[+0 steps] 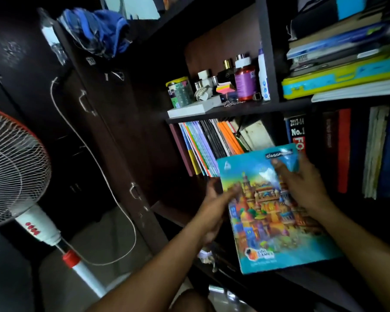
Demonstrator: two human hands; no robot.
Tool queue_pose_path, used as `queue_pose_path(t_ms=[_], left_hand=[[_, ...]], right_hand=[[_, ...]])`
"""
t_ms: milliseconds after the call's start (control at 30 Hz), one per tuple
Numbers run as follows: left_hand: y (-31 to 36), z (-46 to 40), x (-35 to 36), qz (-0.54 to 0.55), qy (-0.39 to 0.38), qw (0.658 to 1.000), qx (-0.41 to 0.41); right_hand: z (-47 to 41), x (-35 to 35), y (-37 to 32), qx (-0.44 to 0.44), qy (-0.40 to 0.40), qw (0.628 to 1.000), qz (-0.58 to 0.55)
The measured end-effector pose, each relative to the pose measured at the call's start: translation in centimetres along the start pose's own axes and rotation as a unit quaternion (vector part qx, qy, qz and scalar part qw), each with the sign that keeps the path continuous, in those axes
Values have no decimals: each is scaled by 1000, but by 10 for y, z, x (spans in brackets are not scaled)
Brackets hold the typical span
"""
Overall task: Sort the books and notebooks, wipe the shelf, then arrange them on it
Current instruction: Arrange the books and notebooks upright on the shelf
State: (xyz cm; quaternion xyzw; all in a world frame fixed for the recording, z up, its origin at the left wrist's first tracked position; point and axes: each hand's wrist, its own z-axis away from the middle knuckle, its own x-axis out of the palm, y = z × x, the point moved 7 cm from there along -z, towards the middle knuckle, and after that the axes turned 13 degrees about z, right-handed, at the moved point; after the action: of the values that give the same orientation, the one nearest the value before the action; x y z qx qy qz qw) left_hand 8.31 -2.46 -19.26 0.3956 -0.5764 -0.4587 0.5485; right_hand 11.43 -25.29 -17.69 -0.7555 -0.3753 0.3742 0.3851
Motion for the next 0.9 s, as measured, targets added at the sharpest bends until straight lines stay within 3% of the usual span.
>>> queue_pose_path(t_ms=[67, 133, 300, 500, 667, 800, 900], left_hand=[[-17, 20, 15, -37, -61, 997, -30], [-23, 29, 19, -66, -60, 996, -16], [2, 26, -4, -46, 1, 987, 153], [16, 36, -40, -132, 103, 949, 268], [-4, 24, -50, -156, 80, 964, 200], [-17, 16, -59, -161, 71, 970, 166], [-22, 16, -66, -223, 70, 961, 145]], right_hand=[[4, -10, -11, -15, 41, 999, -17], [6, -10, -15, -30, 31, 999, -22], [12, 3, -22, -93, 21, 994, 56], [34, 49, -14, -127, -200, 961, 143], [41, 65, -4, -149, -297, 933, 138], [40, 64, 3, -133, -306, 929, 162], [40, 66, 10, -122, -328, 921, 171]])
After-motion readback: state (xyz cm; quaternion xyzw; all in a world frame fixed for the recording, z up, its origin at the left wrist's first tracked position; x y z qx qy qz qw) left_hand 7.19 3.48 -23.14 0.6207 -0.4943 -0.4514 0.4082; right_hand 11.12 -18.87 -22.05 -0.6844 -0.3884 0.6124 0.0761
